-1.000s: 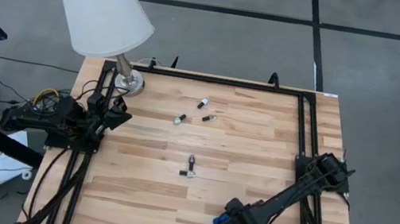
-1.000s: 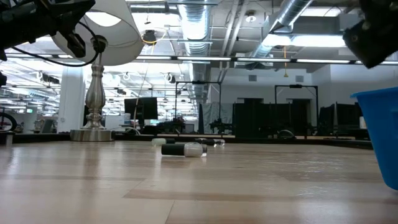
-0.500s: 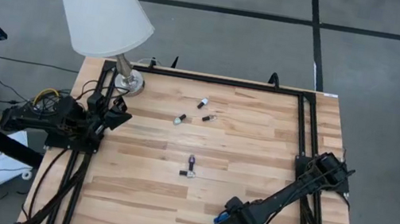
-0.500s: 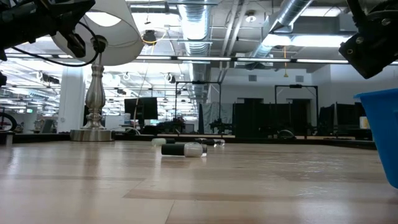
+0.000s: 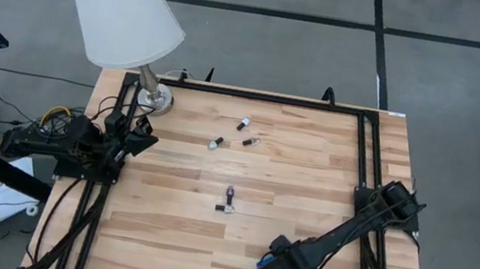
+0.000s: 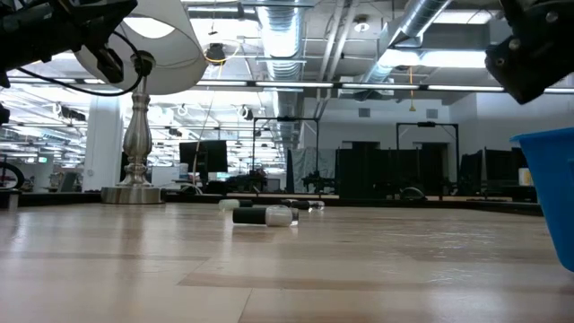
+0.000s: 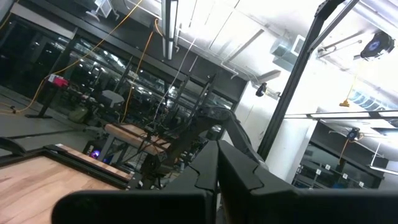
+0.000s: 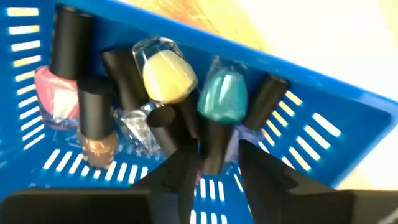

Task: Pick & Place Nail Polish
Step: Put the light blue nail polish into the blue bin, then put the top white nail polish into the blue bin

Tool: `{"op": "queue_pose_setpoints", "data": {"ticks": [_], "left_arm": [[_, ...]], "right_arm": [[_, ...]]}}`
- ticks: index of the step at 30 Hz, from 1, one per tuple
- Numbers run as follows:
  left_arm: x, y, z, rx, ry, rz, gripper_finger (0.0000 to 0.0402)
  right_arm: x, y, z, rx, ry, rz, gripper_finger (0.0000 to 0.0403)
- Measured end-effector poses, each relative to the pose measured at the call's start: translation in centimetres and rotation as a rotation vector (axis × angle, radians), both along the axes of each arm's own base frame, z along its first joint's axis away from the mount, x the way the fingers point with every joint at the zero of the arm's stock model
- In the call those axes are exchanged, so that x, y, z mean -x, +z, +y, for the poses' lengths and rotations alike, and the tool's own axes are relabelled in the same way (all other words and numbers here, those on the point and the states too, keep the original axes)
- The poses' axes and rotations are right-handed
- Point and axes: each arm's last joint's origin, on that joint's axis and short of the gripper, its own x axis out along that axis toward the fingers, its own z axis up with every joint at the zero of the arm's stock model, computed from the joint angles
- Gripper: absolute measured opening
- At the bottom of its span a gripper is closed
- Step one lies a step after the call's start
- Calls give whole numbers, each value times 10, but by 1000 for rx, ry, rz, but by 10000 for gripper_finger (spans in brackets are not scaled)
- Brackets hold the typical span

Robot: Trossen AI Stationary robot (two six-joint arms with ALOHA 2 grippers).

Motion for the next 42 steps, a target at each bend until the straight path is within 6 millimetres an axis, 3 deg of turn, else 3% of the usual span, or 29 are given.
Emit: {"op": "queue_pose_setpoints", "data": {"ticks": [8, 14, 18, 21, 31, 37, 42], "left_arm": [[0, 0, 0, 0, 0, -1, 1], [0, 0, 0, 0, 0, 0, 1], [0, 0, 0, 0, 0, 0, 1], [0, 0, 0, 0, 0, 0, 1], [0, 0, 0, 0, 0, 0, 1], [0, 0, 0, 0, 0, 0, 1], [0, 0, 0, 0, 0, 0, 1]], "right_arm": [[1, 16, -4, -35, 5, -38, 185], [-1, 66, -28, -91, -36, -164, 221], [-5, 101, -64, -36, -172, -330, 230], [-14, 114, -93, 30, -228, -429, 230], [-53, 116, -196, 166, -27, -558, 229], [-61, 128, -267, 239, -164, -641, 228], [-68, 139, -310, 305, -270, -819, 228]]}}
